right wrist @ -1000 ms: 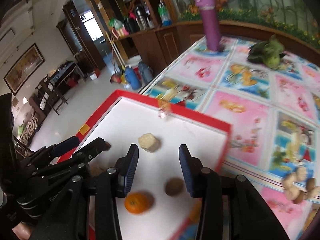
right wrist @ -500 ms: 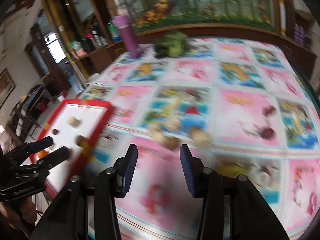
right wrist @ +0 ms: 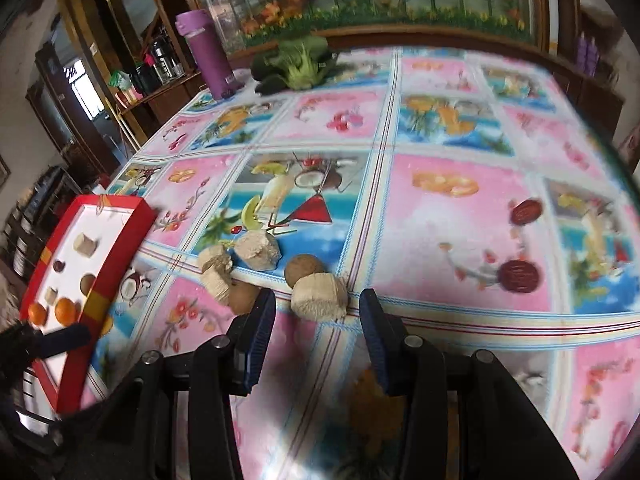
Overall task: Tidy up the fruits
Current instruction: 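Reach the left tool toward a brown round fruit while the right tool approaches a beige cube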
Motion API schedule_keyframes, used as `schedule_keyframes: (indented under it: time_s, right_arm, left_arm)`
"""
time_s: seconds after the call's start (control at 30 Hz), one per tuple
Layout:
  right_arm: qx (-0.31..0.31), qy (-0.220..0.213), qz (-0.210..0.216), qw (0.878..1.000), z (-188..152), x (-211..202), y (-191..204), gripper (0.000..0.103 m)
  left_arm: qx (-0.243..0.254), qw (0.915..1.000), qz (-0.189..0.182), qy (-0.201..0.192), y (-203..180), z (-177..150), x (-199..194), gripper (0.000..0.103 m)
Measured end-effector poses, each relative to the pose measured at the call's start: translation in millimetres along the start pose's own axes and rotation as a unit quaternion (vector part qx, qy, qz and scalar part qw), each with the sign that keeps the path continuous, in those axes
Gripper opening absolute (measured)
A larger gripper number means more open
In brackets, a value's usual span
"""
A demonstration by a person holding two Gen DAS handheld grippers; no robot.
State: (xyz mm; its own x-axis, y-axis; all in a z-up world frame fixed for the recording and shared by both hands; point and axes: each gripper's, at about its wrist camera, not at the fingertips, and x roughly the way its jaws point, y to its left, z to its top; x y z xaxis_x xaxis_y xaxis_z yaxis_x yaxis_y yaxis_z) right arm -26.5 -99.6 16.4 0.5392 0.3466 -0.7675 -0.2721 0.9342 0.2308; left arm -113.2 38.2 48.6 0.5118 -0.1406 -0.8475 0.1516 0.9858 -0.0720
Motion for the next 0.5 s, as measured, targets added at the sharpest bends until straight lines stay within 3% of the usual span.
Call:
schedule_keyframes:
  time_s: [0.1, 0.33, 0.5]
  right_arm:
    - [-0.009, -0.004, 0.003, 1.000, 1, -2, -1, 0.028]
    - [0.022, 0.002, 0.013, 1.000, -4, -12, -19, 0.028]
    - [0.036, 0.000, 0.011, 0.999, -16, -27, -39, 0.028]
  left_arm:
    - [-0.001, 0.9998, -0.016, 0.010, -5, 3, 9, 0.076]
    - [-0.011, 0.9995, -0.021, 0.019, -14, 21, 30, 0.075]
    - [-0.010, 0.9980, -0.051, 0.036, -28, 31, 46, 0.062]
